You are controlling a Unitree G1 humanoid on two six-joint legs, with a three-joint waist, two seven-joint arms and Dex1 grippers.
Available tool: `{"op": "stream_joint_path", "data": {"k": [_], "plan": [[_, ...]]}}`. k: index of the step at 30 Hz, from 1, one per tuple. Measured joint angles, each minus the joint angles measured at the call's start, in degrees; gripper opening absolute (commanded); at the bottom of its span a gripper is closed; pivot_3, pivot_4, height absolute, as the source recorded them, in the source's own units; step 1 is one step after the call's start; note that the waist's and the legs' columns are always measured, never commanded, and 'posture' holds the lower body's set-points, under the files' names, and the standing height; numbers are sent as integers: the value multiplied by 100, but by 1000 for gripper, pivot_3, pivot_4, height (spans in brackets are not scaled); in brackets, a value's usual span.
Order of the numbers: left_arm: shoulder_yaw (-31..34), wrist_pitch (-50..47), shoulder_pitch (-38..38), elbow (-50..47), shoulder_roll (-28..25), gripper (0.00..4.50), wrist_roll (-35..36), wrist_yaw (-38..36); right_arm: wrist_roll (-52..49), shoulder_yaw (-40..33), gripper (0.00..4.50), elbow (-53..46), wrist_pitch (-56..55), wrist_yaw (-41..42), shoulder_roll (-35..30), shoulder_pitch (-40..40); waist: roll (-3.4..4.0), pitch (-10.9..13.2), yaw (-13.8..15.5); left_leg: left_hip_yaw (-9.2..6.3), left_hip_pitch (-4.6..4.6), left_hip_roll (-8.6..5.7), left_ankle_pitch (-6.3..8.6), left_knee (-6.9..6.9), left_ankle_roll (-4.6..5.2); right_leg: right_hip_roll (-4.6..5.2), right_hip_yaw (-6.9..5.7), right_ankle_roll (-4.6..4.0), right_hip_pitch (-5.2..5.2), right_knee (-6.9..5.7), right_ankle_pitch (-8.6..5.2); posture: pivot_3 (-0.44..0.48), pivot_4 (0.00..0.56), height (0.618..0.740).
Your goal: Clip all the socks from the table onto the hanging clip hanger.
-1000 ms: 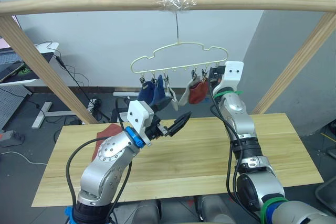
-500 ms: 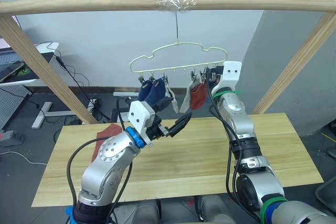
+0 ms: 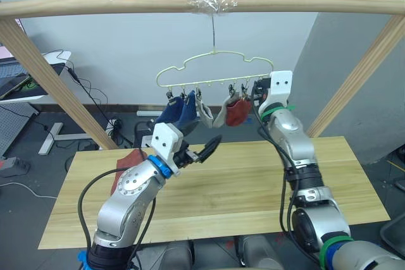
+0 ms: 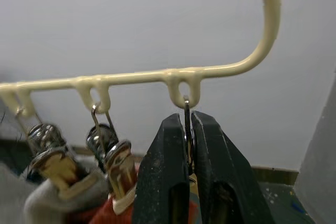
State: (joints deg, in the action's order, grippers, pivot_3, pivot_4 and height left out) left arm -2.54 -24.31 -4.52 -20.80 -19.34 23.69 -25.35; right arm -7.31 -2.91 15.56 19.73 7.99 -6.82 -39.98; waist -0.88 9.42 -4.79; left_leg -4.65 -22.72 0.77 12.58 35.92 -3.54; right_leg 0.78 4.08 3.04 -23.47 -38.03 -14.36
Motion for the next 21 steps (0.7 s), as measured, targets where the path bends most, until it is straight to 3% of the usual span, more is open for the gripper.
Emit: {"op": "stream_joint_path", "data": {"k": [8,14,21], "plan": [[1000,256,-220,2778,-744,4309,-821,509,-359,204,29,-1197,1899,1125,-1040,69,0,0,0,-2,-4,1,0,0,0,-1,-3,15,-1,4,-9,-49,123,740],[1189,650,-964,4830,-985,4309,-1256,644,-521,194,29,-1740,2577,1165,-1078,219,-1,0,13,-4,-8,0,0,1,0,1,-6,16,-2,6,-8,-51,126,740],[1078,946,-1477,6349,-954,4309,-1579,597,-553,189,29,-2088,2854,1055,-1046,349,-4,-2,1,-5,-6,-1,0,-1,0,4,-8,13,-2,3,-6,-62,131,740]]}}
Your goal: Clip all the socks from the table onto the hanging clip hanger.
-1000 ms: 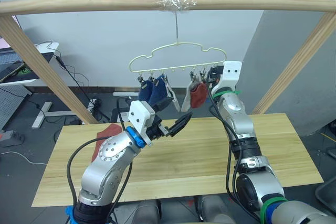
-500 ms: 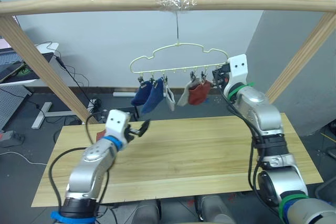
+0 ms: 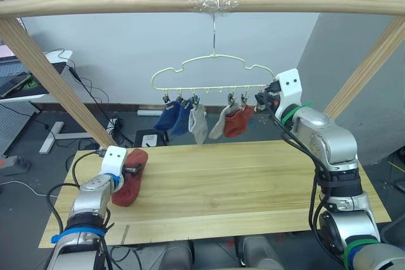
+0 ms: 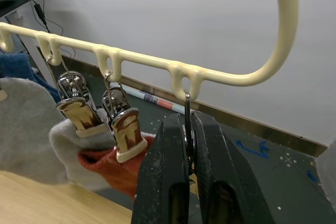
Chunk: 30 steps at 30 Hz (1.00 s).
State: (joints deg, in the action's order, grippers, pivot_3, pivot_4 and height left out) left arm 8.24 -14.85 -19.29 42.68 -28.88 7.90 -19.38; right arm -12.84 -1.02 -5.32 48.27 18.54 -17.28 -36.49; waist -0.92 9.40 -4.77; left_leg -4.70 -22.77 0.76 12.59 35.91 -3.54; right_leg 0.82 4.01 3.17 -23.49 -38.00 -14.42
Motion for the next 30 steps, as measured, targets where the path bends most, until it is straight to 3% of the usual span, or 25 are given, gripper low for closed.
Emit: {"op": "stream_joint_path", "data": {"k": [2,5,17,25,30], "plan": [[12,11,-119,195,-2,4309,-2,-44,-8,0,29,-27,62,-3,2,6,0,0,3,-1,3,0,0,1,0,0,-1,3,1,-4,-1,-62,131,740],[55,10,-134,289,-2,3687,10,-270,-7,-4,0,-69,99,-21,2,11,1,-2,-3,2,14,0,0,2,0,0,1,4,11,-4,-2,-62,131,740],[-115,22,376,-446,168,59,-14,-688,-57,-37,0,31,106,16,-20,-39,8,-6,-4,4,21,1,0,0,0,1,4,5,17,-3,-2,-67,145,740],[-407,-615,1013,-2117,896,23,338,-1116,-547,-527,0,59,849,23,-34,-245,6,-5,13,3,9,-5,0,4,0,10,2,5,18,4,-2,-78,147,740],[-1090,-1105,1135,-3943,1426,23,809,-1571,-1120,-1438,0,53,2253,-353,331,-764,0,-1,3,1,4,-3,0,1,0,7,2,4,13,4,-2,-101,147,740]]}}
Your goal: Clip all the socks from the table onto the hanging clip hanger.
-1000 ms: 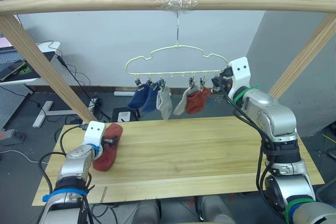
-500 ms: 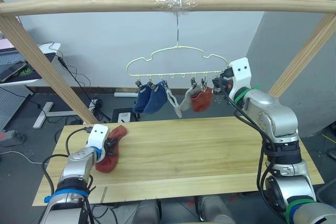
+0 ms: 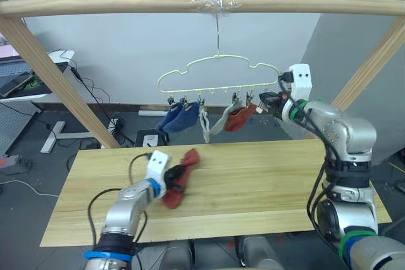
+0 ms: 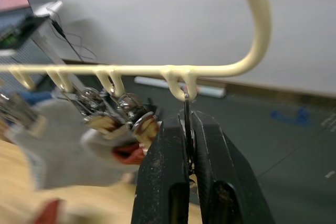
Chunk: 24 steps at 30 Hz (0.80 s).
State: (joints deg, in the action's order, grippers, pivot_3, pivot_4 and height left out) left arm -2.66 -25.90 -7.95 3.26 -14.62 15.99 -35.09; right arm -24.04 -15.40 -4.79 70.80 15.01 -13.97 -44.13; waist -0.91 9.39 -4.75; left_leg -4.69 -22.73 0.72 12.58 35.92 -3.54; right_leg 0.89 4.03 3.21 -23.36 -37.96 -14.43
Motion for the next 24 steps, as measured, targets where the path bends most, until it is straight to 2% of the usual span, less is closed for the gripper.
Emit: {"op": "stream_joint_path", "data": {"k": [5,9,12,24], "plan": [[-432,-384,-367,-779,794,23,357,80,-254,-913,0,-91,1475,-419,398,-507,2,1,-27,2,-2,-1,0,1,1,-3,0,1,-1,4,-1,-113,149,740],[-534,-562,-650,-898,1155,23,470,246,-251,-1307,0,-204,2017,-600,613,-704,2,1,-45,2,-3,0,1,0,1,-7,0,2,-2,7,-1,-126,150,740],[-604,-595,-804,-843,1333,23,467,327,-253,-1513,0,-248,2126,-735,782,-751,3,1,-77,3,-4,-1,1,-1,1,-7,1,2,-2,11,-2,-126,150,740],[-580,-421,-1126,-474,1706,23,443,483,-425,-1536,0,-283,2126,-1015,850,-773,4,2,-163,1,-12,-1,2,-5,3,-8,0,3,-4,23,-2,-138,144,740]]}}
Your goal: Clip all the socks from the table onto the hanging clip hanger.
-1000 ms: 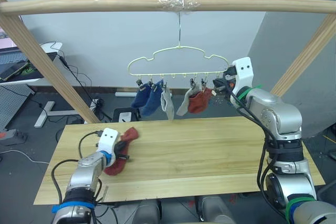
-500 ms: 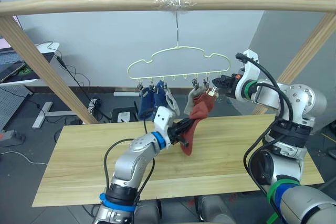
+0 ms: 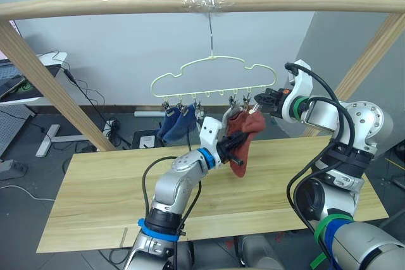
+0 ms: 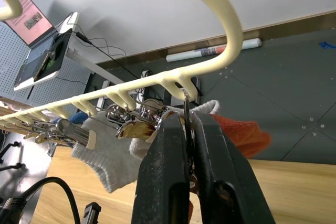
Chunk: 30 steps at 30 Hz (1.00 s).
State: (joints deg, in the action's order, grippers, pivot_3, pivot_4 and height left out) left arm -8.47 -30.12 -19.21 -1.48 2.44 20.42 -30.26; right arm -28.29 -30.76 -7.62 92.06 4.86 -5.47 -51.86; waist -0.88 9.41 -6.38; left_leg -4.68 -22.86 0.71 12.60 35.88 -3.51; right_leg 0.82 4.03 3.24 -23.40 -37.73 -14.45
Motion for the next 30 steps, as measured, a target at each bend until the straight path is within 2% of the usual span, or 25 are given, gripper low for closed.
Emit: {"op": "stream_joint_path", "data": {"k": [7,14,30], "plan": [[15,-7,-88,154,-1,23,20,32,-138,1,0,-10,0,-100,-7,1,0,0,-16,1,-1,0,0,0,0,0,1,1,-1,2,0,-143,138,740],[-195,-235,262,98,-174,23,110,-170,-230,0,0,-10,0,-172,-51,0,1,0,-29,1,-6,0,1,-4,2,0,1,1,-8,4,-1,-149,132,740],[339,-195,-216,455,26,23,322,-5,-517,18,0,-117,0,-408,-74,22,1,0,-64,2,-9,0,2,-4,4,0,1,3,-9,7,-2,-154,121,740]]}}
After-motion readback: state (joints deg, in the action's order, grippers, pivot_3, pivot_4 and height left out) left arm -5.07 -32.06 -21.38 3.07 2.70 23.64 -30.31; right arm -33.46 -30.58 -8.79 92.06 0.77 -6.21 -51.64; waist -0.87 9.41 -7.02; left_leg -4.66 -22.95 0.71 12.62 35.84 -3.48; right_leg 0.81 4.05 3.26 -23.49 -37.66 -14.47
